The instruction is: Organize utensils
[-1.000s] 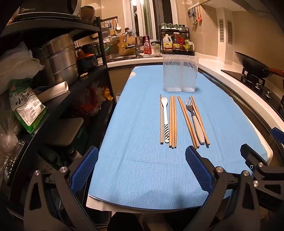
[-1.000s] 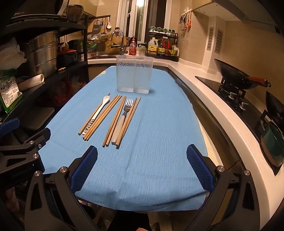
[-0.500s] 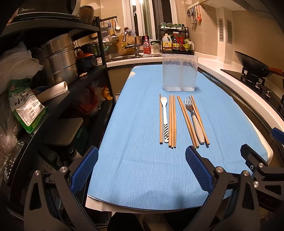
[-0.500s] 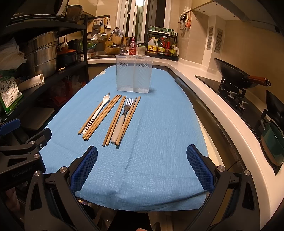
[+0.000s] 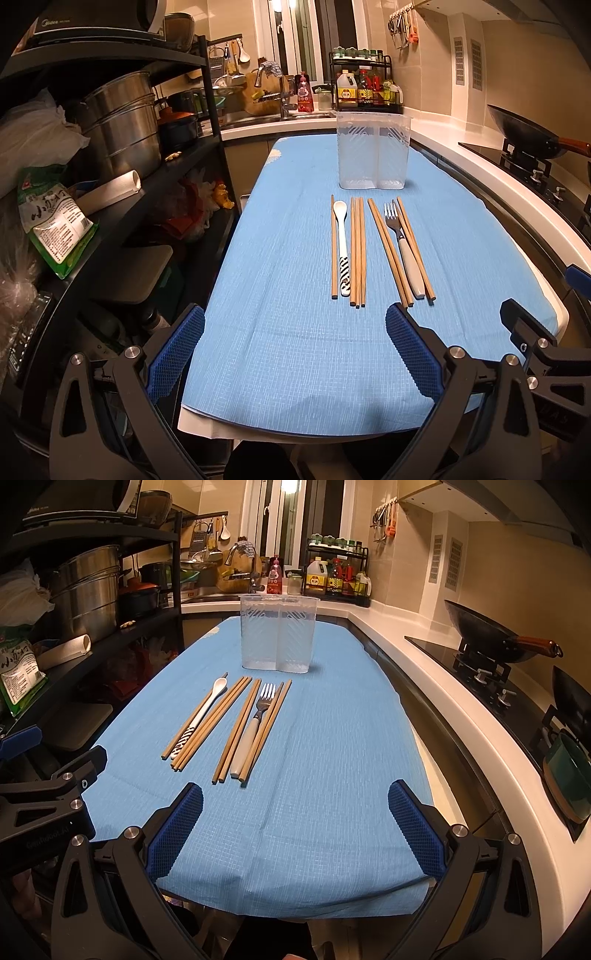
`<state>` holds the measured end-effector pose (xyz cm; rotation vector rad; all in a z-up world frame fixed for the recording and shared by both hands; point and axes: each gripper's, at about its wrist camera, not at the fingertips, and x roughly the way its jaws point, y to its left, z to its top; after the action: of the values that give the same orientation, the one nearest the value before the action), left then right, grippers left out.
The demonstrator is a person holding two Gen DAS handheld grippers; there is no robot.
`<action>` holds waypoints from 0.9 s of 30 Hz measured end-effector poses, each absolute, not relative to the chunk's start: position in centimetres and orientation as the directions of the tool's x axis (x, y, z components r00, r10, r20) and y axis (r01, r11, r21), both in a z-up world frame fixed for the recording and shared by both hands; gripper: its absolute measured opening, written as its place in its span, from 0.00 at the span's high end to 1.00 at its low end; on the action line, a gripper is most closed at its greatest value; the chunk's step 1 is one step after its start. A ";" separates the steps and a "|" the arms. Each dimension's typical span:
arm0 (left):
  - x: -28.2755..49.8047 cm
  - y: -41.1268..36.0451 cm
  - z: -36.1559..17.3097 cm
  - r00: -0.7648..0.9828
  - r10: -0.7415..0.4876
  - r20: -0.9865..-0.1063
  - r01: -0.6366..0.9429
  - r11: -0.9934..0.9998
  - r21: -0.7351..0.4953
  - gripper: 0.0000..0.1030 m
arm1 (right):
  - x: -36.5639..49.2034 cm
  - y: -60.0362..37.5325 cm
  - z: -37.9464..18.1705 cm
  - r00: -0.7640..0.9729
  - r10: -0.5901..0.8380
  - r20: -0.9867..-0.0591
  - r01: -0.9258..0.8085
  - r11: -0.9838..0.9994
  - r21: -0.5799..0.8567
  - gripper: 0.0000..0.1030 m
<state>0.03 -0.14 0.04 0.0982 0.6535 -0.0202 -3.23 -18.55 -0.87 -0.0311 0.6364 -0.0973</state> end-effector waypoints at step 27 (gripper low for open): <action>0.1 0.0 0.0 0.795 0.016 -0.607 0.048 0.995 0.088 0.07 | -3.3 -18.6 -1.0 0.801 -0.100 -0.591 0.083 0.995 -0.055 0.05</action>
<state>0.10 0.01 0.03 0.1008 0.6525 -0.0170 -3.27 -18.60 -1.04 -0.0269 0.6351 -0.0980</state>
